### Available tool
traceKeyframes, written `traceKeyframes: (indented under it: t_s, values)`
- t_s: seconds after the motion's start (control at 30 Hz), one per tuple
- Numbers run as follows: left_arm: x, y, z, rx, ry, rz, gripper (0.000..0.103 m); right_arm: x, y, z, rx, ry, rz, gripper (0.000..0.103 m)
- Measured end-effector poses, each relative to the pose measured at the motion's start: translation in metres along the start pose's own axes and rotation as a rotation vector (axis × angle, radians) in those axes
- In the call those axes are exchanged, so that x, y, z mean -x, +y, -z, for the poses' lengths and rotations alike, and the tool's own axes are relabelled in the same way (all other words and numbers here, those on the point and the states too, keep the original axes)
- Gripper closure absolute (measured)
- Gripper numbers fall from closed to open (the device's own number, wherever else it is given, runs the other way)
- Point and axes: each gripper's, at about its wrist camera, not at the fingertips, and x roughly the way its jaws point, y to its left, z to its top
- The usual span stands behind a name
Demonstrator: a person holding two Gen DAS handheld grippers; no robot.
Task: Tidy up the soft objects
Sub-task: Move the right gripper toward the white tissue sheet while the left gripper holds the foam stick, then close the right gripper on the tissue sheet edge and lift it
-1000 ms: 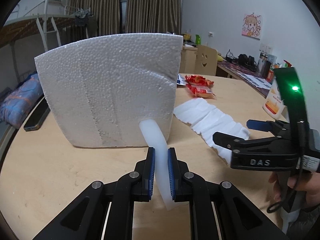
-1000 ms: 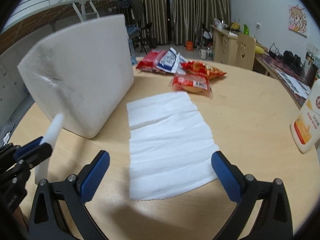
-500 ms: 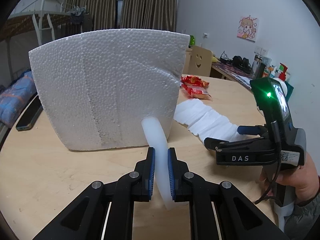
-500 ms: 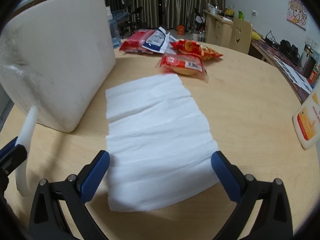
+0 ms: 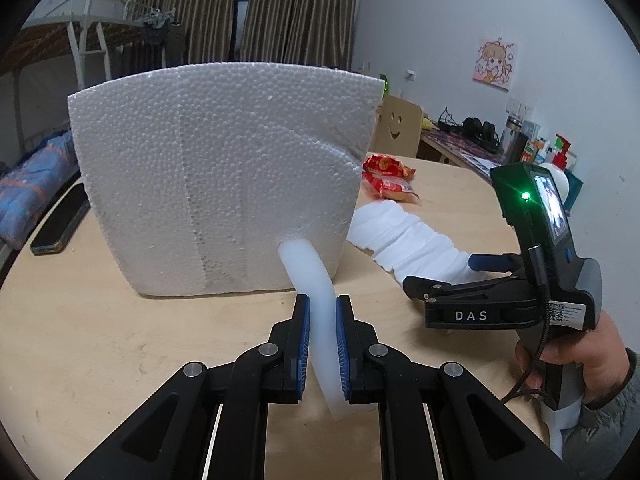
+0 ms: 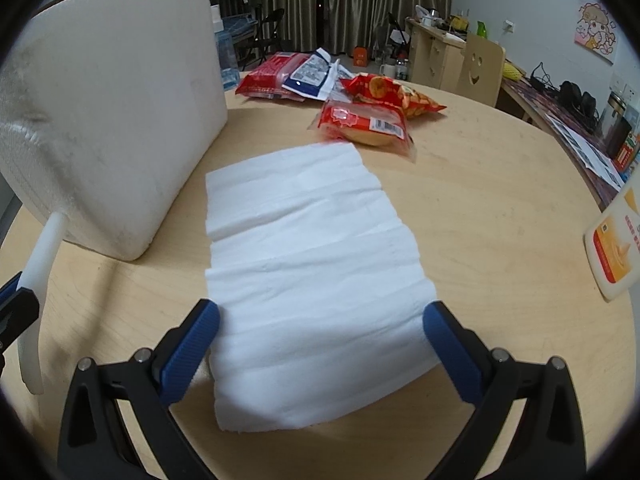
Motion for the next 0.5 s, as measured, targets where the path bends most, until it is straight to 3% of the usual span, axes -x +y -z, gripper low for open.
traceKeyframes:
  t_s: [0.23, 0.3, 0.47, 0.5]
  values:
    - [0.012, 0.001, 0.002, 0.006, -0.019, -0.001, 0.09, 0.0, 0.0, 0.001, 0.009, -0.004, -0.003, 0.001]
    - [0.015, 0.001, 0.002, 0.005, -0.023, -0.002, 0.09, 0.002, 0.001, 0.001, 0.01, -0.007, -0.005, 0.007]
    - [0.028, 0.003, 0.002, 0.014, -0.05, -0.009, 0.089, 0.014, 0.003, 0.003, 0.015, -0.028, 0.001, 0.068]
    - [0.032, 0.004, 0.001, 0.016, -0.056, -0.011, 0.09, 0.015, 0.005, 0.005, 0.027, -0.034, -0.009, 0.074]
